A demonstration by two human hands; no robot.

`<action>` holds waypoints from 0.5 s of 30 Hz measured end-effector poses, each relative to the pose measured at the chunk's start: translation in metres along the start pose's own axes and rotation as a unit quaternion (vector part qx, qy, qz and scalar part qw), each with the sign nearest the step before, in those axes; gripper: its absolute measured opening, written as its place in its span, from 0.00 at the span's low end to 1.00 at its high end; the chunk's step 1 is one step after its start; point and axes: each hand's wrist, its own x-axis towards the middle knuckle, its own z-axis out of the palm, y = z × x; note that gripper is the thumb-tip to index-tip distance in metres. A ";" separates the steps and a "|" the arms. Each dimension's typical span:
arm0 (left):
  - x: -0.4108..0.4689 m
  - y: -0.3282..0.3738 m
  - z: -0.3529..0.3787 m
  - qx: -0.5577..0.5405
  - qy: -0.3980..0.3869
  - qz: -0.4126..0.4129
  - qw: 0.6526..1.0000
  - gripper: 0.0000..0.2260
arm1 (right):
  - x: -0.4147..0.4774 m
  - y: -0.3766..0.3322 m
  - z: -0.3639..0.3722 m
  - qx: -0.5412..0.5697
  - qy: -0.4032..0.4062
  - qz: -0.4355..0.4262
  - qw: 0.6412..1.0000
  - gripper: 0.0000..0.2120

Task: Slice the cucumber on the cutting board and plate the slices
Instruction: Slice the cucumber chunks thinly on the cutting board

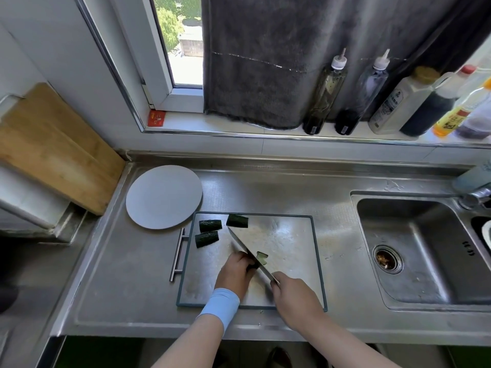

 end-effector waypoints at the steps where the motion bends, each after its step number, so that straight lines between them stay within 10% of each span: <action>1: 0.000 0.000 0.000 0.000 0.001 -0.004 1.000 0.08 | -0.001 0.001 0.000 -0.001 -0.002 0.001 1.000 0.10; 15: -0.002 -0.004 -0.001 0.030 -0.002 0.026 0.999 0.06 | 0.030 -0.013 0.004 -0.002 -0.039 0.038 0.999 0.10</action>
